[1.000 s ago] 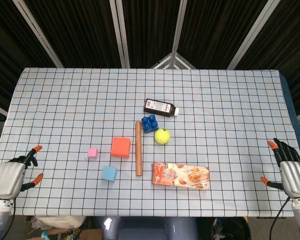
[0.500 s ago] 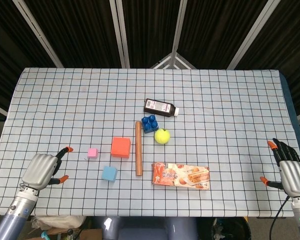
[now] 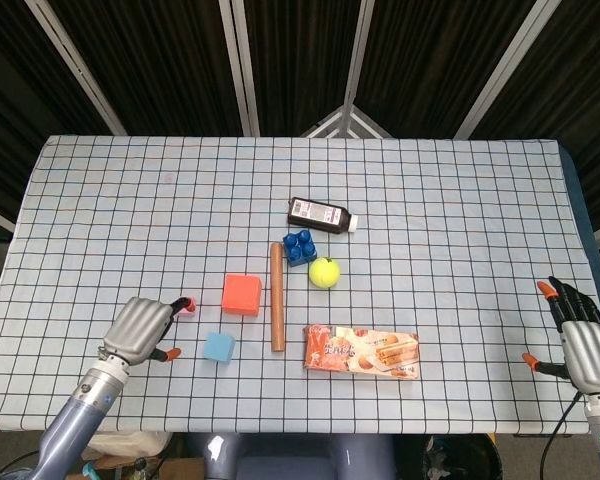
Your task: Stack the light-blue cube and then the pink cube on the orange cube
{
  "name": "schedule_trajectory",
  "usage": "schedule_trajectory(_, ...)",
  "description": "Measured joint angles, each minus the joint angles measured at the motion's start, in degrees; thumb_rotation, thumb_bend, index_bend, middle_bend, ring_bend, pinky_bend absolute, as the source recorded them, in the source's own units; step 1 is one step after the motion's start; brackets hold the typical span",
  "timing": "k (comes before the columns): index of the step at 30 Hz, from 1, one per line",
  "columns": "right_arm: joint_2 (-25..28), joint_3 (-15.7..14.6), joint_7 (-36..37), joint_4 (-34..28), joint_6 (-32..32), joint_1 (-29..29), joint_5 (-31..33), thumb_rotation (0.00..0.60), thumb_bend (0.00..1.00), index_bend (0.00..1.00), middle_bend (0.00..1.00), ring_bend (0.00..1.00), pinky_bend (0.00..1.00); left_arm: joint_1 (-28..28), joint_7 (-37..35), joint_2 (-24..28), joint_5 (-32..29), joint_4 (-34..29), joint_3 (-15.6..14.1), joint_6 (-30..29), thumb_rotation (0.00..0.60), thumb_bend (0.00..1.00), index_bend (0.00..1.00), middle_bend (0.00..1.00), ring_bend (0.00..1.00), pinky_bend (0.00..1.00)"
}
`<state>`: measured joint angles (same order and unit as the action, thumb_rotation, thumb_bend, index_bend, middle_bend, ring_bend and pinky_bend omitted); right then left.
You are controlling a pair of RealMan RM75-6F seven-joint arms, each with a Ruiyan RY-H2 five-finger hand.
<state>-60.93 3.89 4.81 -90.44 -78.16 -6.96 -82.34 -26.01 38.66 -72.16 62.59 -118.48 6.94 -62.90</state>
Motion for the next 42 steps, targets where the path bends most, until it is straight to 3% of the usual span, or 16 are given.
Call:
schedule_trajectory(7,0.10,0.00,0.35,0.05,0.13,-0.03,0.03,0.600,0.13,0.00,0.01,0.01,0.10,-3.03,3.52,-3.10,-3.67,0.98,-0.80,0.45,0.600,0.25,0.36,0.84,0.79,0.88)
schedule_trajectory(19,0.35,-0.07,1.24,0.15,0.07,-0.02,-0.30,0.600,0.13,0.00,0.01,0.01,0.10,-6.76,6.74,-7.26,-6.40,2.23,-2.52,0.24,0.600,0.25,0.34,0.84,0.79,0.88)
schedule_trajectory(30,0.67,-0.07,1.94,0.07,-0.06,0.12,-0.27,0.600,0.13,0.00,0.01,0.01,0.10,-8.45,9.21,-8.92,-8.08,2.87,-3.84,-2.03,0.600,0.25,0.24,0.83,0.79,0.88)
schedule_trajectory(42,0.69,-0.12,1.56,-0.15,0.77,-0.17,0.13,0.600,0.13,0.00,0.01,0.01,0.10,-9.86,12.76,-9.60,-9.97,2.06,-6.79,-3.62,0.600,0.21,0.26,0.83,0.79,0.88)
